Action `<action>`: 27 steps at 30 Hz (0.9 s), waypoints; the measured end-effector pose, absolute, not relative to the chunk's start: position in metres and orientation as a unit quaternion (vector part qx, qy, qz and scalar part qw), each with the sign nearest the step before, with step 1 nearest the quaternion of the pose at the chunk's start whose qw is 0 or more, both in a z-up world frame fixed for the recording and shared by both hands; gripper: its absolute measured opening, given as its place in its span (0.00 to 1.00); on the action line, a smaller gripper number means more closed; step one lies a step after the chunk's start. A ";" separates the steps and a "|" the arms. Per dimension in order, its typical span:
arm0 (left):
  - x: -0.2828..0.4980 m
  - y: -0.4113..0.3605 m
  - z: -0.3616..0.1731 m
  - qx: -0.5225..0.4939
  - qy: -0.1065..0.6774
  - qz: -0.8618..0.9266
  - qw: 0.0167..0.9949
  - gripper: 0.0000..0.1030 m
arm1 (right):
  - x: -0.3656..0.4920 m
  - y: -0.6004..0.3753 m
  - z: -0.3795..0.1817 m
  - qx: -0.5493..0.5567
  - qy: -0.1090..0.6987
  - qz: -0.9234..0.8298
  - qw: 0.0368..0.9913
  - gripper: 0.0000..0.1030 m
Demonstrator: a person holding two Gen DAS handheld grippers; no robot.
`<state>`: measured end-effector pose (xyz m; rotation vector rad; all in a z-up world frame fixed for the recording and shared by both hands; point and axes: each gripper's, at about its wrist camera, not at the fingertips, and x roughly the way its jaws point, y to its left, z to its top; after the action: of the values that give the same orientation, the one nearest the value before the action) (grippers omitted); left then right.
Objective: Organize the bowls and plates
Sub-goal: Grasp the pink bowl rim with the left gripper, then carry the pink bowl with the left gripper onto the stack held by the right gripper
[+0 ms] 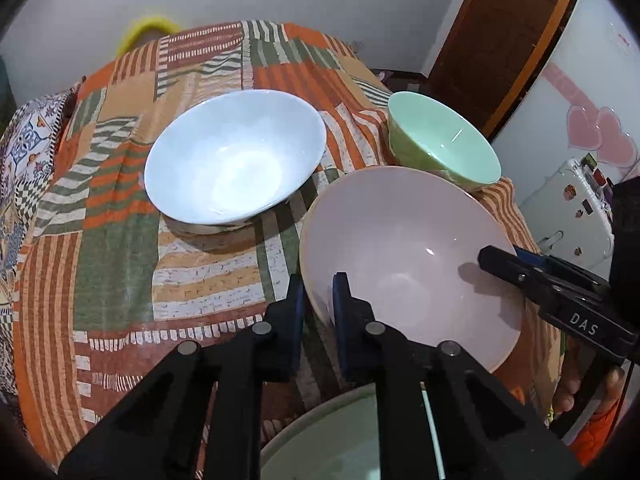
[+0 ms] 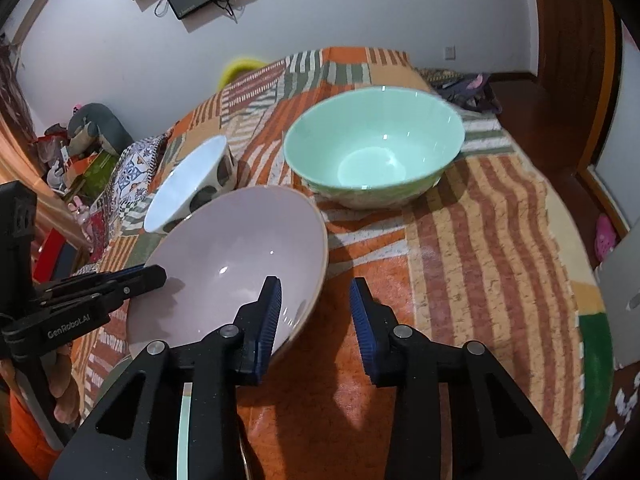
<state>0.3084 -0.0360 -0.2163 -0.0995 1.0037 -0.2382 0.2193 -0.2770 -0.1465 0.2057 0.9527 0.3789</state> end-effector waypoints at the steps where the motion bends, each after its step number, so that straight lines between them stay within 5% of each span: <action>1: 0.308 -0.036 -0.216 -0.048 0.479 -0.115 0.869 0.13 | 0.220 -0.278 -0.148 0.103 0.458 0.183 0.864 0.31; 5: 0.307 -0.037 -0.216 -0.044 0.481 -0.114 0.868 0.13 | 0.218 -0.278 -0.148 0.107 0.460 0.195 0.860 0.21; 27: 0.248 -0.019 -0.155 -0.026 0.447 -0.091 0.890 0.11 | 0.186 -0.252 -0.095 0.056 0.414 0.200 0.886 0.21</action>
<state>0.2479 -0.0189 -0.1551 -0.0543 0.9278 -0.1896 0.1863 -0.2520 -0.0945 0.1167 0.8601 0.4157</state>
